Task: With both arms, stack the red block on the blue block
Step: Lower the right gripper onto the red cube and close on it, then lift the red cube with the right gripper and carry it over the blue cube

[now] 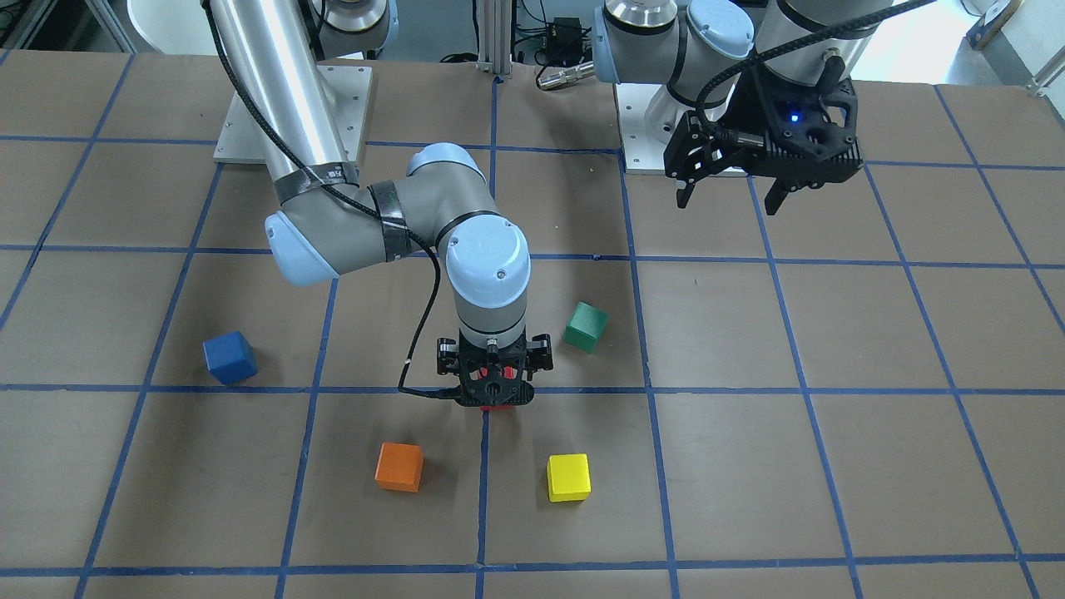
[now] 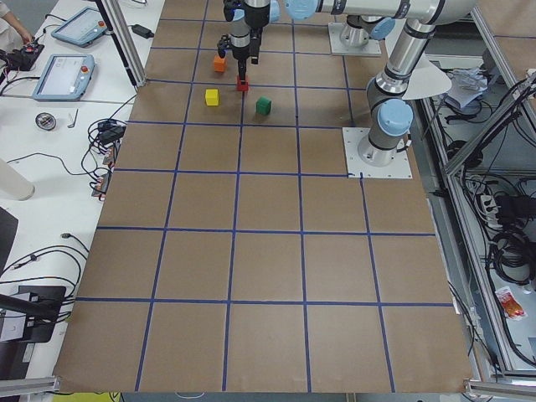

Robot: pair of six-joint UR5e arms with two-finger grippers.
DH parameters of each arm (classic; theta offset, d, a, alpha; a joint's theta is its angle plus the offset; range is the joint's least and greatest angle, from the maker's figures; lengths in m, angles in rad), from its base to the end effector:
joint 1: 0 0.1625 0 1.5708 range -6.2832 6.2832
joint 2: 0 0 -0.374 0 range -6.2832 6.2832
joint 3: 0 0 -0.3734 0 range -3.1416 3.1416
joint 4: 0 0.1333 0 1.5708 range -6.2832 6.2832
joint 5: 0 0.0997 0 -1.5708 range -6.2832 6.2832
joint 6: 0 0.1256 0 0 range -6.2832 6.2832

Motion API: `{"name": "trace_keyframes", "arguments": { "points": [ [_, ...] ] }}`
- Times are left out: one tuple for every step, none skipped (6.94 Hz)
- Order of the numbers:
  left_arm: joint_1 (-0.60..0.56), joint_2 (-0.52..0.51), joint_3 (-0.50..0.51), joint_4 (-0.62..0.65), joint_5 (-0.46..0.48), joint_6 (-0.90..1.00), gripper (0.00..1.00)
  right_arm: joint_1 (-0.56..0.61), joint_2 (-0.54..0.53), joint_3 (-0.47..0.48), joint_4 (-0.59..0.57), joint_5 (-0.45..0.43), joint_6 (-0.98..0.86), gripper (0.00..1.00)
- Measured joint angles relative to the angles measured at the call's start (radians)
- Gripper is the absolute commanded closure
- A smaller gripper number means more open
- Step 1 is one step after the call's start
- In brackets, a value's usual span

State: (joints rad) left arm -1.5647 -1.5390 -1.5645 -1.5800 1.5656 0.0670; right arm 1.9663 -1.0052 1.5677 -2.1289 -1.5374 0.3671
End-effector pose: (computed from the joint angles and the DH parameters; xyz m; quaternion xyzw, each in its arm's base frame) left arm -0.1311 -0.4653 0.4279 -0.0305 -0.9994 0.0145 0.0021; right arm 0.3640 -0.5150 0.1532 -0.0142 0.9998 0.0083 0.0147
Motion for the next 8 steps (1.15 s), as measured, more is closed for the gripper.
{"name": "trace_keyframes", "arguments": {
  "points": [
    [0.0,0.0,0.001,0.0,0.002,-0.005,0.0,0.0,0.005,0.0,-0.001,0.002,0.0,0.35],
    [0.0,-0.001,0.001,0.0,0.005,-0.006,0.0,0.0,0.009,0.002,-0.001,0.002,0.0,0.66],
    [0.0,-0.002,0.004,0.001,0.007,-0.007,0.0,0.0,0.01,0.002,0.0,-0.001,-0.003,0.96],
    [0.0,-0.004,0.008,0.001,0.006,-0.007,0.0,0.0,0.01,0.002,0.001,-0.006,-0.009,1.0],
    [0.001,-0.005,0.011,0.001,0.001,-0.008,0.0,0.0,0.009,0.001,0.002,-0.009,-0.013,1.0],
    [0.001,-0.006,0.014,0.003,-0.002,-0.009,0.0,-0.002,0.001,-0.003,0.007,-0.011,-0.015,1.0],
    [0.003,-0.007,0.016,0.005,-0.003,-0.01,0.0,-0.008,-0.023,-0.013,0.026,-0.014,-0.015,1.0],
    [0.004,-0.006,0.016,0.007,-0.003,-0.009,0.0,-0.024,-0.062,-0.029,0.069,-0.015,-0.016,1.0]
  ]
}}
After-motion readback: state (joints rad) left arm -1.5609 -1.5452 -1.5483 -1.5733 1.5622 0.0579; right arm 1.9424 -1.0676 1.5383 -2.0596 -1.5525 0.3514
